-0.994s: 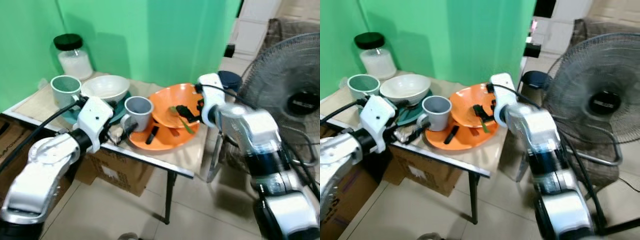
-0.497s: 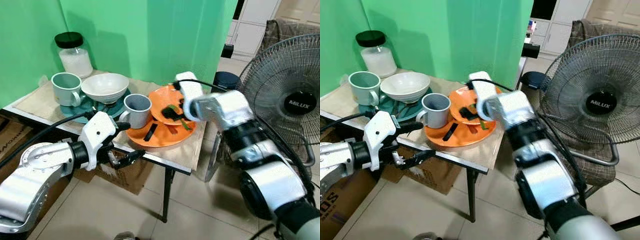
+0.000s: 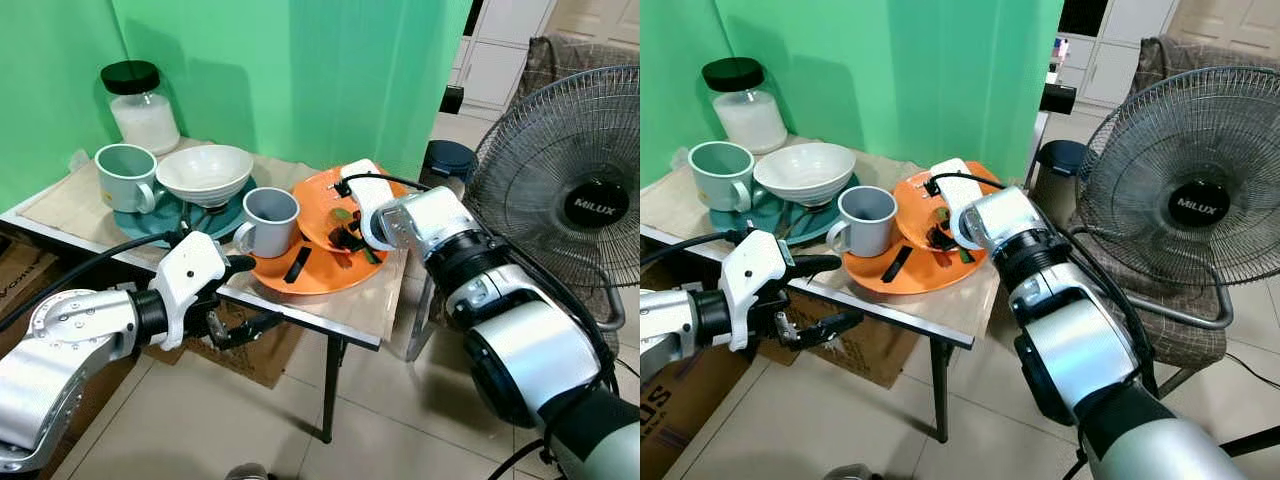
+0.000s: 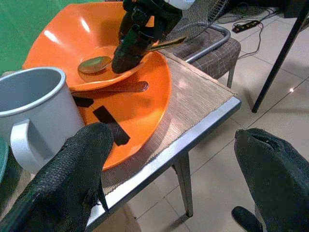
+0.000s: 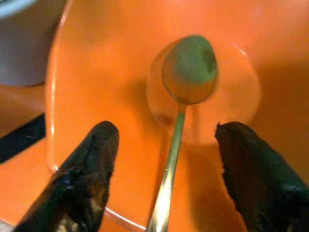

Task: Setting the table

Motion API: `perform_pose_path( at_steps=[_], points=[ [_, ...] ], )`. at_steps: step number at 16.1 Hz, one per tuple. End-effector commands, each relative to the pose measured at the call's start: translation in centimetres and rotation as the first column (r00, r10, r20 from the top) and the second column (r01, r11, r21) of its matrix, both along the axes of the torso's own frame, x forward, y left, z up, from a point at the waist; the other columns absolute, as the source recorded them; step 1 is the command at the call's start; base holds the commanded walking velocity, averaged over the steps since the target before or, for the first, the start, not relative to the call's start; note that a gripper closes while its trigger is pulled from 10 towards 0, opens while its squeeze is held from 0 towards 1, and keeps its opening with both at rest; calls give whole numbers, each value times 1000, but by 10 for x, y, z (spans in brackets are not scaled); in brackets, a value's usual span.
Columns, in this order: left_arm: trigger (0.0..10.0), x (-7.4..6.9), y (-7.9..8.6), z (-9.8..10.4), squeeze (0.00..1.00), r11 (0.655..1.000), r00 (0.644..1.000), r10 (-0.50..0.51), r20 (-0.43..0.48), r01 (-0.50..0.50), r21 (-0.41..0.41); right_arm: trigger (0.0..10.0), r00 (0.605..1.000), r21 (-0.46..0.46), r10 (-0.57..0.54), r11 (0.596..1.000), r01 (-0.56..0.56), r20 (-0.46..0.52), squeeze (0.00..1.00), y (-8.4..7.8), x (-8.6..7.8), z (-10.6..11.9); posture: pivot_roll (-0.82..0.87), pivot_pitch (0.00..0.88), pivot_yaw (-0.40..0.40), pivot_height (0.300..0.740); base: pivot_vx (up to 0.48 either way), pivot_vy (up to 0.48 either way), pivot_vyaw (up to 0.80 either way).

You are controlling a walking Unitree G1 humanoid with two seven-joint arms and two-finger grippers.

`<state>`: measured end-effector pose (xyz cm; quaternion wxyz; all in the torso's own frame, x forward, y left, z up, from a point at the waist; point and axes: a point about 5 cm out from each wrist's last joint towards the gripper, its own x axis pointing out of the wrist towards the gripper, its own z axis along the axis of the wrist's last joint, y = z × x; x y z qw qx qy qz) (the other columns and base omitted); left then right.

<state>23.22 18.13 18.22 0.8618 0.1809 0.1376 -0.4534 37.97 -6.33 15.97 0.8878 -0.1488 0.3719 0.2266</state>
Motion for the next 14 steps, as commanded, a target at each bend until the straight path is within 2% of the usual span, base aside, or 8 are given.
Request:
perform_pose_path(
  at_steps=[1,14],
  points=[
    [10000,-2,2,5,0,1000,1000,-5,18,5,5,0,1000,-8,5,1000,-5,22,0,0,3,5,176,0,-39,740,0,0,0],
    [10000,-1,4,4,0,1000,1000,-3,24,2,23,0,1000,-2,20,1000,-20,17,0,2,7,6,178,0,-40,740,0,0,0]
  ],
)
